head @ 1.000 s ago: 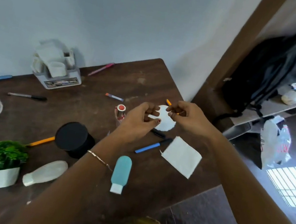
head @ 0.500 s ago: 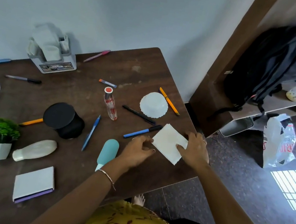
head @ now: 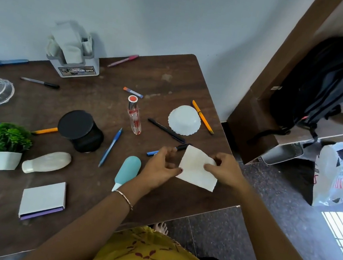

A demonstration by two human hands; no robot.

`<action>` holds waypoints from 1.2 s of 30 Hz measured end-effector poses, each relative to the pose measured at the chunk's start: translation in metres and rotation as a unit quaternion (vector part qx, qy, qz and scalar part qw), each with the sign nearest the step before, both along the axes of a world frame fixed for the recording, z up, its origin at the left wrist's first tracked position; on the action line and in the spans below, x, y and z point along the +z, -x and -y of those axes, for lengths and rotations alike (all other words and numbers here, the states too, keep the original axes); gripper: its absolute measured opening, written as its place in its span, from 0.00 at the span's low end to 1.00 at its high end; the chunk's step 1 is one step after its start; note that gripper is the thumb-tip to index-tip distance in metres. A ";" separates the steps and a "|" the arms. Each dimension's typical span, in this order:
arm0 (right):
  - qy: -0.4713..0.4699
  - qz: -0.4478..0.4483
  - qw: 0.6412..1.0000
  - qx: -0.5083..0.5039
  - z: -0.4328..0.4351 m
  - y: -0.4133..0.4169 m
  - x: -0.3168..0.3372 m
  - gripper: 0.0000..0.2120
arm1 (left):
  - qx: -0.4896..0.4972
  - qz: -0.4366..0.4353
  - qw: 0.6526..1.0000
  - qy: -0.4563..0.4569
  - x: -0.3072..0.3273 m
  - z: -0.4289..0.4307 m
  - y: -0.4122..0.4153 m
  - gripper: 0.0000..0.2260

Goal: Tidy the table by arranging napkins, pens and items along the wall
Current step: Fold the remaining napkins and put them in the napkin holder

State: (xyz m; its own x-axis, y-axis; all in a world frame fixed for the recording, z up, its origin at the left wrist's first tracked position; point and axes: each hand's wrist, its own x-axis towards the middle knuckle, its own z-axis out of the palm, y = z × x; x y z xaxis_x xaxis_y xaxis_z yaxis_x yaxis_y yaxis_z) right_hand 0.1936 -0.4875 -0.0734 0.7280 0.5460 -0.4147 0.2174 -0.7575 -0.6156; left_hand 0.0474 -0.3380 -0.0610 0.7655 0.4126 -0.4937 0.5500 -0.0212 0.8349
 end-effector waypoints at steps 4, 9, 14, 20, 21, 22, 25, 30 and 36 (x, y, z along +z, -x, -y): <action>-0.072 -0.118 0.990 0.034 -0.002 -0.004 0.030 0.08 | -0.011 0.046 0.998 0.042 0.009 -0.007 -0.002 0.34; -0.135 -0.207 0.969 0.019 -0.013 -0.005 0.051 0.12 | 0.001 0.057 0.991 0.118 0.025 -0.018 -0.010 0.20; -0.261 -0.247 0.927 -0.104 -0.027 0.005 0.057 0.19 | 0.114 0.092 0.976 0.164 0.040 -0.031 -0.003 0.16; -0.281 -0.349 0.889 -0.097 -0.061 0.032 0.064 0.16 | 0.235 0.133 0.937 0.222 0.053 -0.048 0.031 0.16; -0.277 -0.347 0.892 -0.085 -0.068 0.037 0.065 0.17 | 0.248 0.139 0.934 0.215 0.054 -0.049 0.037 0.15; -0.272 -0.339 0.898 -0.071 -0.078 0.044 0.066 0.17 | 0.265 0.143 0.931 0.205 0.055 -0.052 0.044 0.14; -0.252 -0.289 0.923 -0.041 -0.109 0.067 0.070 0.19 | 0.327 0.148 0.918 0.167 0.056 -0.059 0.065 0.11; -0.249 -0.174 0.952 0.032 -0.154 0.103 0.074 0.18 | 0.420 0.134 0.888 0.127 0.060 -0.074 0.096 0.10; -0.259 -0.104 0.942 0.186 -0.198 0.139 0.089 0.14 | 0.478 0.165 0.840 0.195 0.068 -0.091 0.128 0.14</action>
State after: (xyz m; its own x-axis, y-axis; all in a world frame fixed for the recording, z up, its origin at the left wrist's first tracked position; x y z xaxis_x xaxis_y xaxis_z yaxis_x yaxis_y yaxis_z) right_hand 0.0548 -0.2895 0.0156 0.3778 0.9160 -0.1351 0.2419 -0.2385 -0.9405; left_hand -0.0803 -0.2466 0.0072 0.2978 0.7729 -0.5603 -0.1022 0.6093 0.7863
